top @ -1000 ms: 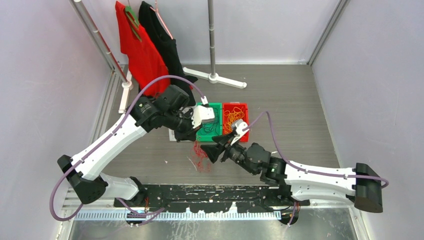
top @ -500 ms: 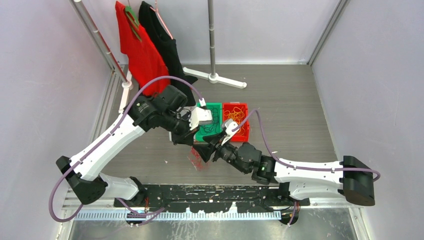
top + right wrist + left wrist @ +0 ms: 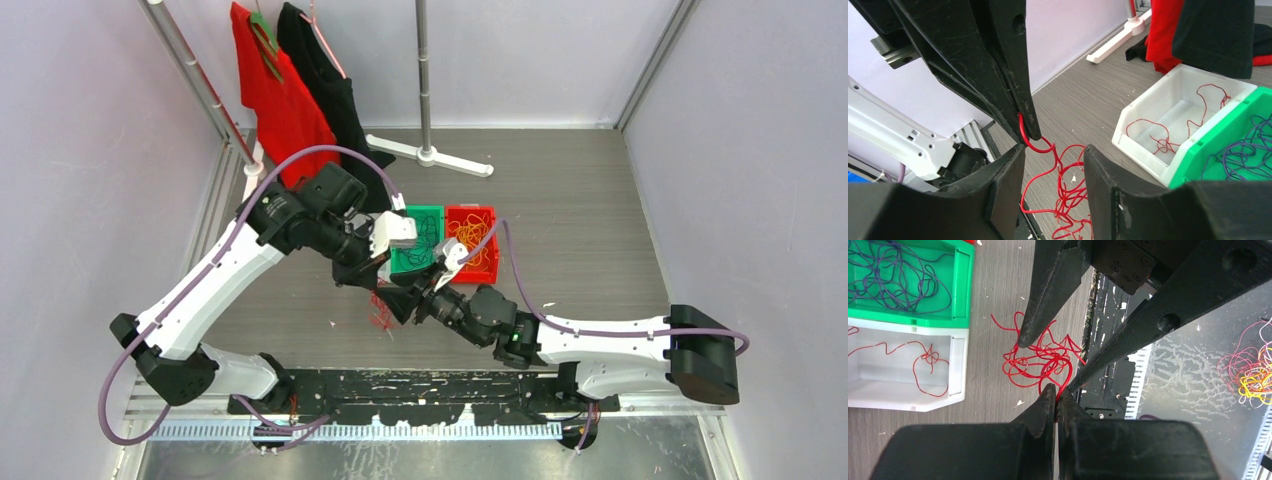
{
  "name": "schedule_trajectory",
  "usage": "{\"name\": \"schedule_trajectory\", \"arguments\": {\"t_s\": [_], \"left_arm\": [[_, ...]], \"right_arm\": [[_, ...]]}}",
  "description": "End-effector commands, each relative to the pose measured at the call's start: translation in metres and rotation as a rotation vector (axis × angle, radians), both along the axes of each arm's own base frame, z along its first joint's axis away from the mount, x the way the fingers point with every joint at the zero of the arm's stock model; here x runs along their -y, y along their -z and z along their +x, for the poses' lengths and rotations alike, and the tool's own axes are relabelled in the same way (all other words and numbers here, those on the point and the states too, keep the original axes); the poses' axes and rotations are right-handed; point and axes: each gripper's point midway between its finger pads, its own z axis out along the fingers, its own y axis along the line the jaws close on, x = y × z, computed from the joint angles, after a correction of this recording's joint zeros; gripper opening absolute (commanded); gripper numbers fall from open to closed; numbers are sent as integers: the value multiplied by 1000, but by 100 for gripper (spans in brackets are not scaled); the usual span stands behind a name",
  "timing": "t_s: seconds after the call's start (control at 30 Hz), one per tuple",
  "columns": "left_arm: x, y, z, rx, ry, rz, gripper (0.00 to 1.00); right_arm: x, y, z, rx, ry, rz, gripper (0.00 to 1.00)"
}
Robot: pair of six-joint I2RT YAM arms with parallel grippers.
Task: Untangle the cables
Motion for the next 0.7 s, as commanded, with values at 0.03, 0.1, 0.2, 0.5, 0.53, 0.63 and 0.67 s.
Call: {"name": "schedule_trajectory", "arguments": {"t_s": [0.03, 0.1, 0.2, 0.5, 0.53, 0.63, 0.67], "left_arm": [[30, -48, -51, -174, 175, -244, 0], [33, -51, -47, -163, 161, -250, 0], [37, -49, -27, -77, 93, -234, 0], [36, -45, 0, 33, -2, -206, 0], [37, -45, -2, 25, 4, -209, 0], [38, -46, -5, 6, 15, -213, 0], [38, -45, -4, 2, 15, -210, 0]], "right_arm": [[2, -15, 21, 25, 97, 35, 49], [-1, -15, 21, 30, 88, 30, 47], [2, -11, 18, 27, 83, 26, 45], [44, 3, 14, 0, 141, 53, 45], [46, 3, 14, -1, 147, 53, 45], [47, -3, 12, 10, 137, 59, 47], [45, -7, 11, 15, 125, 61, 50]]}}
